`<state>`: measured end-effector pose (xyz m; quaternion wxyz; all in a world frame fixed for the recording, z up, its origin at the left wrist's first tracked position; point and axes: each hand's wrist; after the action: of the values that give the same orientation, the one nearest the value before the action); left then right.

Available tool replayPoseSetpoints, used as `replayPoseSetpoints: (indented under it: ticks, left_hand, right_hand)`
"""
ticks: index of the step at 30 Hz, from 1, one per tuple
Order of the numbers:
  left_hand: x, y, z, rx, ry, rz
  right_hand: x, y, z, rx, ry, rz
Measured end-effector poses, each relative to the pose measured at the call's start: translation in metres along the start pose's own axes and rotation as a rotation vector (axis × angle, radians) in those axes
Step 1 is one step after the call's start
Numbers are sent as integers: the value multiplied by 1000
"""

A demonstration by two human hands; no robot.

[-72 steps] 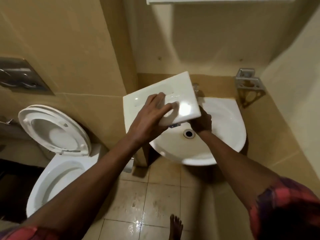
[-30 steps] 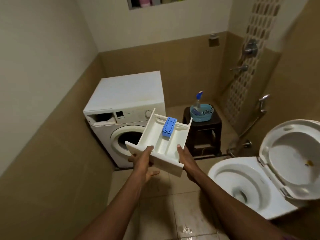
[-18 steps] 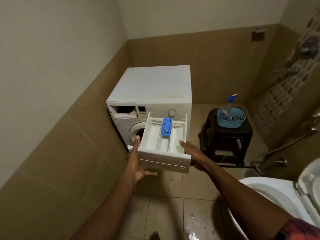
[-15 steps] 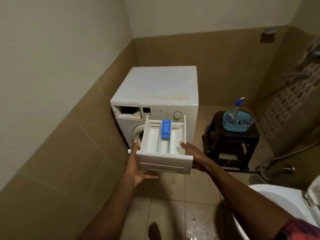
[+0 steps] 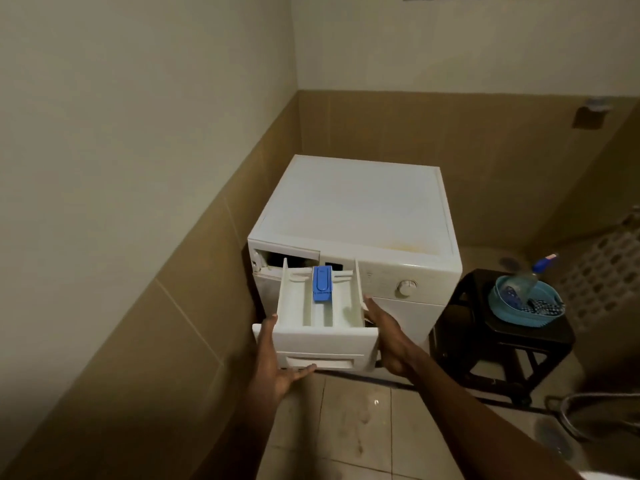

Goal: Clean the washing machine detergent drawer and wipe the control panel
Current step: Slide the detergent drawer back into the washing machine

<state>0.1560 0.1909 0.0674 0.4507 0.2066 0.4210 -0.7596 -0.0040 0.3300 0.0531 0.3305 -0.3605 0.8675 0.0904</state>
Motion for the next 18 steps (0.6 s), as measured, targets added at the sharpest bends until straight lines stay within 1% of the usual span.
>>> replayPoseSetpoints:
  ticks: [1, 2, 3, 5, 6, 8, 9, 10, 11, 12, 13, 15, 16, 17, 18]
  left_hand:
    - [6, 4, 6, 3, -30, 1]
    - [12, 13, 11, 73, -92, 5]
    - [17, 22, 15, 216, -183, 5]
    - [29, 35, 20, 604, -383, 60]
    - [36, 41, 22, 711, -444, 104]
    - [53, 49, 30, 817, -526, 139]
    - [60, 50, 33, 809, -506, 145]
    - [67, 50, 36, 773, -488, 189]
    - [77, 54, 37, 669, -461, 220]
    - [86, 58, 35, 590, -406, 203]
    - [98, 63, 37, 567, -344, 157]
    - [110, 65, 41, 380, -212, 129]
    - [115, 69, 39, 360, -223, 125]
    - [126, 72, 40, 317, -205, 99]
    - [132, 76, 42, 287, -225, 65]
  right_hand:
    - [4, -9, 1, 3, -15, -17]
    - [8, -18, 3, 1, -33, -48]
    - [12, -26, 5, -22, -42, -94]
    - [25, -41, 7, -139, -11, -198]
    - [32, -47, 6, -191, 10, -226]
    - [48, -57, 4, -243, 33, -244]
    - [57, -60, 2, -256, 31, -254]
    - [67, -63, 0, -261, 26, -266]
    - [77, -65, -1, -273, 23, -283]
    - [88, -67, 0, -284, 25, -298]
    - [97, -69, 1, -294, 21, -302]
    - [112, -74, 3, -312, 7, -301]
    - [117, -77, 4, -322, 6, -305]
    - [121, -81, 4, -325, 11, -315]
    - [124, -83, 5, -319, 16, -325]
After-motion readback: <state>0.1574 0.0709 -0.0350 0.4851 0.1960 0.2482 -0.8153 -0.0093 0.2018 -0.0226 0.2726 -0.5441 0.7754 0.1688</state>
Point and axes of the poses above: each hand's wrist, its own x-axis towards the middle knuckle, its own y-axis out of the back of the hand, z = x × y, and after that the axes turned 3 degrees about -x, right-handed
